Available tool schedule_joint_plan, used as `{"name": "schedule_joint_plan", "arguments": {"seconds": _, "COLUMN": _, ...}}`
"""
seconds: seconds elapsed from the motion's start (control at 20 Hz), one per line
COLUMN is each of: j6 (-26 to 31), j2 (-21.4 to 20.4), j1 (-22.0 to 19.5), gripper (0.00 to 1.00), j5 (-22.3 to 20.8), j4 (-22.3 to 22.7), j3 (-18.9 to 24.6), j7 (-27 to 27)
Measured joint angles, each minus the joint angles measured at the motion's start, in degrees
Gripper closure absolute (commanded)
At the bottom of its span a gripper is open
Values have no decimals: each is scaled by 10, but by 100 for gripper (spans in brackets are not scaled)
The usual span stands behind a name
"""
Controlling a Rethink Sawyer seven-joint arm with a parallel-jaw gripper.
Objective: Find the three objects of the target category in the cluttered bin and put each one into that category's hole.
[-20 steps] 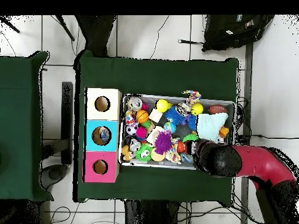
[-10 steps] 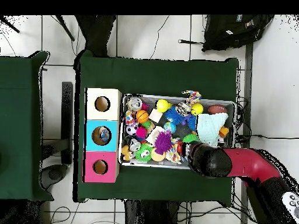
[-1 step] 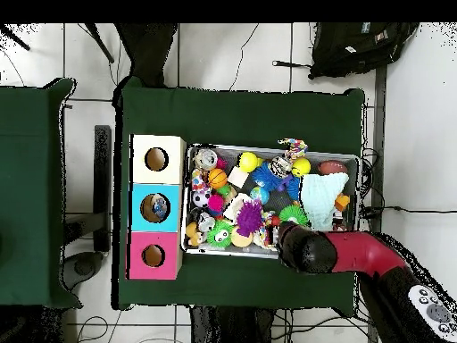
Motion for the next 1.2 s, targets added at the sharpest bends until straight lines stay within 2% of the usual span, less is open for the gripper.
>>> {"name": "schedule_joint_plan", "arguments": {"seconds": 0.5, "j6": -15, "j2": 9, "j1": 4, "gripper": 0, "j5": 0, "j4": 0, "j3": -30, "j7": 0}}
{"name": "schedule_joint_plan", "arguments": {"seconds": 1.2, "j6": -15, "j2": -28, "j1": -15, "gripper": 0, "j5": 0, "j4": 0, "j3": -51, "j7": 0}}
